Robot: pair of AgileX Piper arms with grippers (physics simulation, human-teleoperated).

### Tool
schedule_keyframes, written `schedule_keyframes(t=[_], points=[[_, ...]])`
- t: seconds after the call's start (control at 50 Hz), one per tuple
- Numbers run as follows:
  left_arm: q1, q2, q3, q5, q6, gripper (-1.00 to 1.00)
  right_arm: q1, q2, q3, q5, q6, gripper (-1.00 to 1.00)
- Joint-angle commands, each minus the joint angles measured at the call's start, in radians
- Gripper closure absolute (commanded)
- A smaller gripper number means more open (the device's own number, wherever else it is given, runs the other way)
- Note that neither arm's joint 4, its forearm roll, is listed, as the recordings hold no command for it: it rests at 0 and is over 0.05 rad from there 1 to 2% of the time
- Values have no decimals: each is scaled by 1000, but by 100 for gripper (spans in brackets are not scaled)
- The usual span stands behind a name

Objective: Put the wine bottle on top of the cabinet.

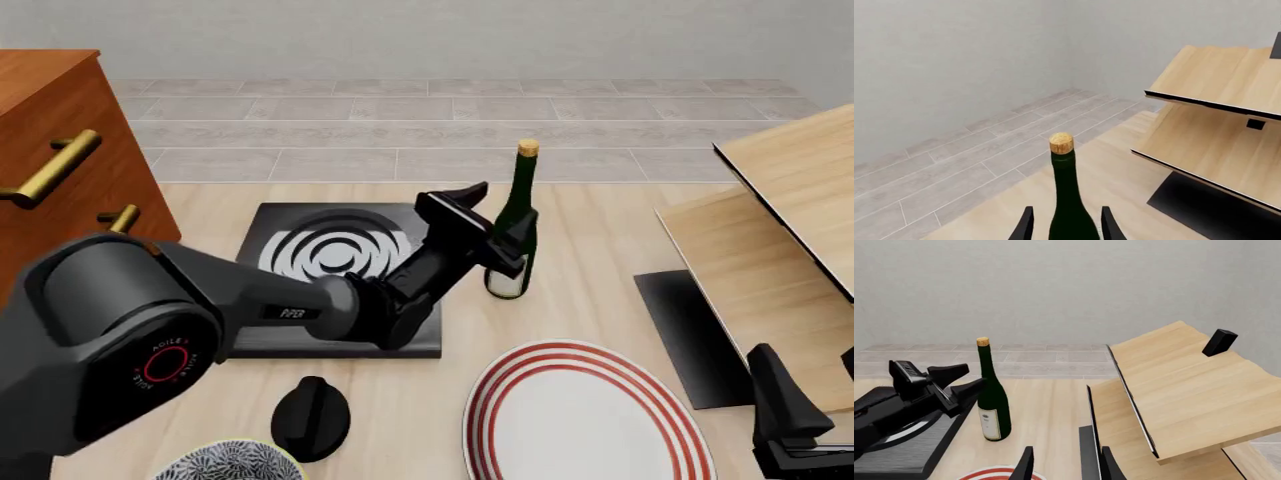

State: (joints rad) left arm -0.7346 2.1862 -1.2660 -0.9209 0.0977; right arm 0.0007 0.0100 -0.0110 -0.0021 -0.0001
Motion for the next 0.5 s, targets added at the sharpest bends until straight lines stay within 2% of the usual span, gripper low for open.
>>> schedule_keyframes(t=[0.02, 0.5], points=[[-3, 40, -35, -6, -11, -100, 0, 0, 0, 0, 0, -100], [10, 137, -130, 12, 7, -100, 0, 0, 0, 0, 0, -100]])
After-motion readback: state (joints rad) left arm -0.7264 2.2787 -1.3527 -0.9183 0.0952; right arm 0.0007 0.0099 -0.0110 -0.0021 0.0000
